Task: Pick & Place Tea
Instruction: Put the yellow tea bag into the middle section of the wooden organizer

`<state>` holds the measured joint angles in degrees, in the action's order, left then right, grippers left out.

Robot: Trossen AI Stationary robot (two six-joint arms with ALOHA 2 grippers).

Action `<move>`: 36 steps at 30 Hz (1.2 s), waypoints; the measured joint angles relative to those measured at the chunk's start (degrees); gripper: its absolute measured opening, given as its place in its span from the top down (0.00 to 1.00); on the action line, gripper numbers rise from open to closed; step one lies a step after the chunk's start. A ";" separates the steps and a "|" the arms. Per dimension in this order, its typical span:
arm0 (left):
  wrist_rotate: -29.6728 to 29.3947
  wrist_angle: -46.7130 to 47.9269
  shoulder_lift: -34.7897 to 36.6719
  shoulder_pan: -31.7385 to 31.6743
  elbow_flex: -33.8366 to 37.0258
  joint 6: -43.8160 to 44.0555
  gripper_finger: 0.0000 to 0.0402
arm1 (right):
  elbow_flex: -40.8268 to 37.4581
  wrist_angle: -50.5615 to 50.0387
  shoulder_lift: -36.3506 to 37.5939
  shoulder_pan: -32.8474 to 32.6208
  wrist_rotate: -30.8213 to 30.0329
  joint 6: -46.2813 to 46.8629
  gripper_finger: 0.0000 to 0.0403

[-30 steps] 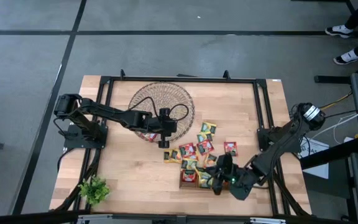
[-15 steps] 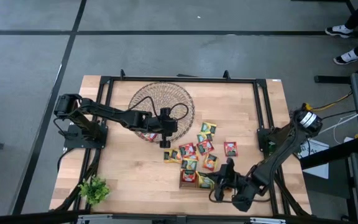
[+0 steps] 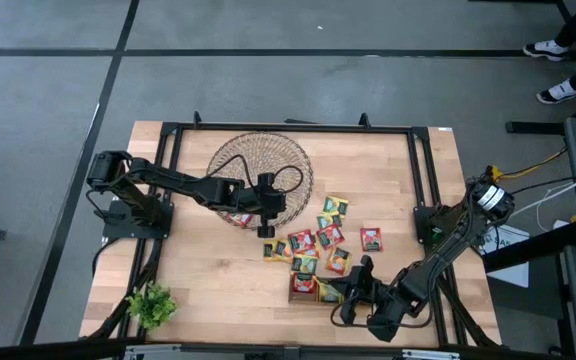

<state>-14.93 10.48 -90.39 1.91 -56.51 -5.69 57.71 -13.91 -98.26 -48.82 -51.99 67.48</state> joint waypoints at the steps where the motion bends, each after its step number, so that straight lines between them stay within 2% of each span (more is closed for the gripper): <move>1: 0.01 0.00 0.00 0.00 0.00 0.02 0.92 | 0.00 0.02 0.00 0.23 0.01 0.00 0.94; 20: 0.01 0.02 0.00 0.00 0.00 0.00 0.91 | 0.00 -0.94 0.00 4.83 11.39 -0.17 0.92; 23: 0.00 0.02 0.00 0.00 0.00 0.00 0.91 | 0.00 -0.97 0.00 5.21 12.03 -0.20 0.87; 29: 0.00 0.02 0.00 0.00 0.00 0.00 0.92 | 0.00 -2.35 0.23 6.46 13.85 -1.24 0.69; 33: 0.00 0.02 0.00 0.00 0.00 -0.01 0.91 | 0.00 -5.70 2.18 8.59 18.75 -3.61 0.62; 36: 0.01 0.02 0.00 -0.02 0.01 0.00 0.91 | 0.00 -9.82 4.62 11.23 26.67 -3.75 0.61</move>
<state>-14.92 10.50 -90.39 1.89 -56.50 -5.69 57.71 -23.73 -93.64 -37.59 -25.31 63.74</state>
